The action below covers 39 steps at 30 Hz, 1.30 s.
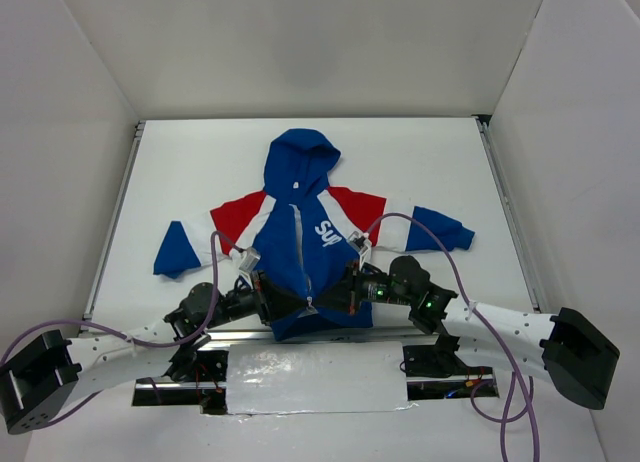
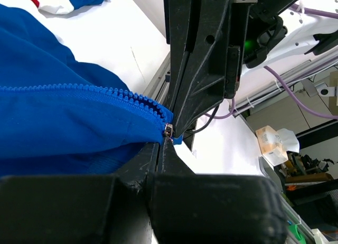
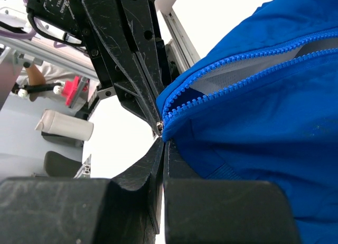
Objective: Zip up the jacket
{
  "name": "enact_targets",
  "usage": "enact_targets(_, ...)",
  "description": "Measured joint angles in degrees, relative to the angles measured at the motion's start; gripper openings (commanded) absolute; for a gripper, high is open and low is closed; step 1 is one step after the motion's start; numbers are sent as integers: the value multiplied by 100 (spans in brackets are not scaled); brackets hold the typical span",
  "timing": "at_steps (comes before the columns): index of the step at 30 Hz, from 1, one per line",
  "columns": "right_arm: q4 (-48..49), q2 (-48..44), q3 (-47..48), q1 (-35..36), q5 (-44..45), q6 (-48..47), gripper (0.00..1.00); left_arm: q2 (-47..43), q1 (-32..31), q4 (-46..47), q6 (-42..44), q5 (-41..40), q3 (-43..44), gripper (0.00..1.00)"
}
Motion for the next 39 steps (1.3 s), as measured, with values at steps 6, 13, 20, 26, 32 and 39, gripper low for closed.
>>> enact_targets(6,116,-142,-101,0,83,129,0,42,7,177,-11,79,0,0)
enact_targets(13,140,-452,-144,4,181,177,0,103,7,564,-15,225,0,0)
enact_targets(20,133,-518,-144,-13,162,177,0,260,13,780,-15,295,0,0)
enact_targets(26,111,-518,-144,-63,129,192,0,302,17,813,2,302,0,0)
enact_targets(32,-57,-527,-85,-179,35,192,0,339,15,815,11,295,9,0)
enact_targets(39,-146,-492,7,-315,-116,249,0,378,-9,850,133,247,46,0)
